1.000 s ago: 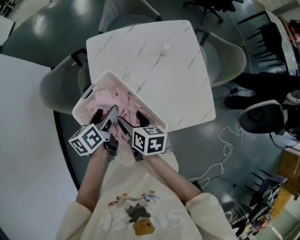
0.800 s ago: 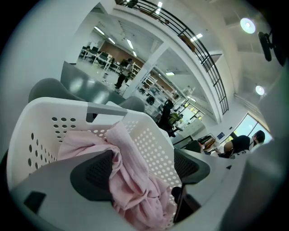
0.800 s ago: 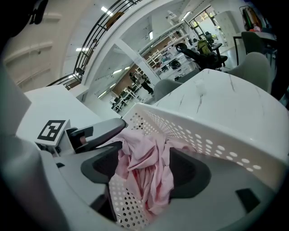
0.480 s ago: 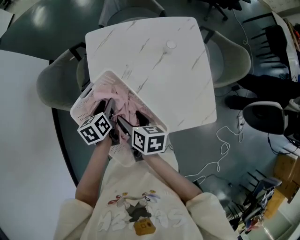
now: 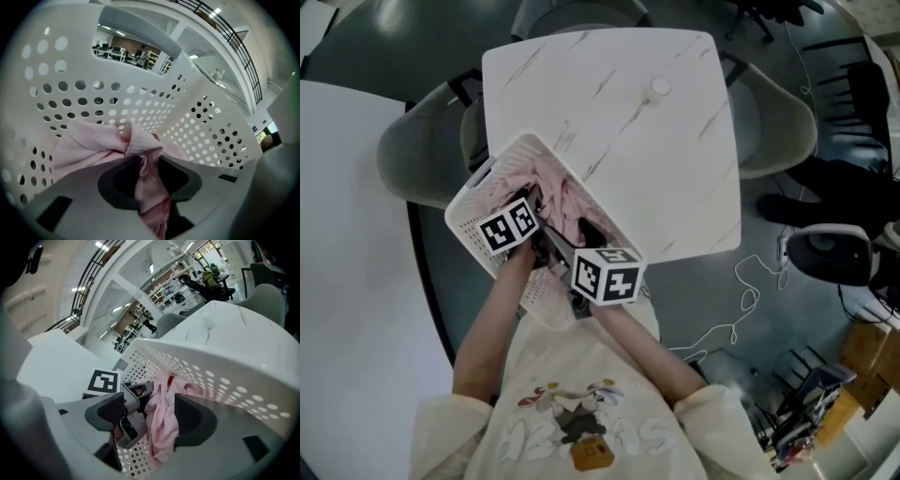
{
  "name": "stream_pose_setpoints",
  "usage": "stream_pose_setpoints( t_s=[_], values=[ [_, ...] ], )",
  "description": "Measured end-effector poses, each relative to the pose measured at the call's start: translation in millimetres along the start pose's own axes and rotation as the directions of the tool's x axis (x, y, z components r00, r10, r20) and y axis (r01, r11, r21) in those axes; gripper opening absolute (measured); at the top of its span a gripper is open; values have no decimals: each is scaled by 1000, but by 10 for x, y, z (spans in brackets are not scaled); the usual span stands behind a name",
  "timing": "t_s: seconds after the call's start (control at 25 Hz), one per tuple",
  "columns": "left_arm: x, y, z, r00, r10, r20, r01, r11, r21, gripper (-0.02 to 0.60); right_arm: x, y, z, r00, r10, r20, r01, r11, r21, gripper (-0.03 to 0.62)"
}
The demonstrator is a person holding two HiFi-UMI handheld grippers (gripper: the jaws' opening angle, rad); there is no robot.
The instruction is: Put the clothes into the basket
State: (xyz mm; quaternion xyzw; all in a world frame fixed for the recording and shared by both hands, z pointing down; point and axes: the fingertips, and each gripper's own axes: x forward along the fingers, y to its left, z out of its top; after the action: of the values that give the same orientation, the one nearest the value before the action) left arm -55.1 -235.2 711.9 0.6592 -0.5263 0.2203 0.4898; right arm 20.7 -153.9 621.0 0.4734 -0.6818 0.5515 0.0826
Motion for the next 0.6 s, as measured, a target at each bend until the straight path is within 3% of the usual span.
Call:
stream_pose_setpoints(
  t_s=[0.2,0.28,0.36,0.6],
  values=[
    [112,35,-76,999,37,-15,-36,996,78,123,-11,0,25,1000,9,16,-9,1000,7,313],
    [96,18,-69,999,32,-23,-30,996,83,122,-35,-15,49,999,-5,32,5,1000,7,230],
    [16,-16,-70,999,17,-34,-14,996,87,123,-69,-58,21,999,-44,26,44,999,13,103],
    [-336,-220,-25,998,-53,17,50,991,124,123,-177,-11,12,997,-61,46,62,998,-20,83]
  ],
)
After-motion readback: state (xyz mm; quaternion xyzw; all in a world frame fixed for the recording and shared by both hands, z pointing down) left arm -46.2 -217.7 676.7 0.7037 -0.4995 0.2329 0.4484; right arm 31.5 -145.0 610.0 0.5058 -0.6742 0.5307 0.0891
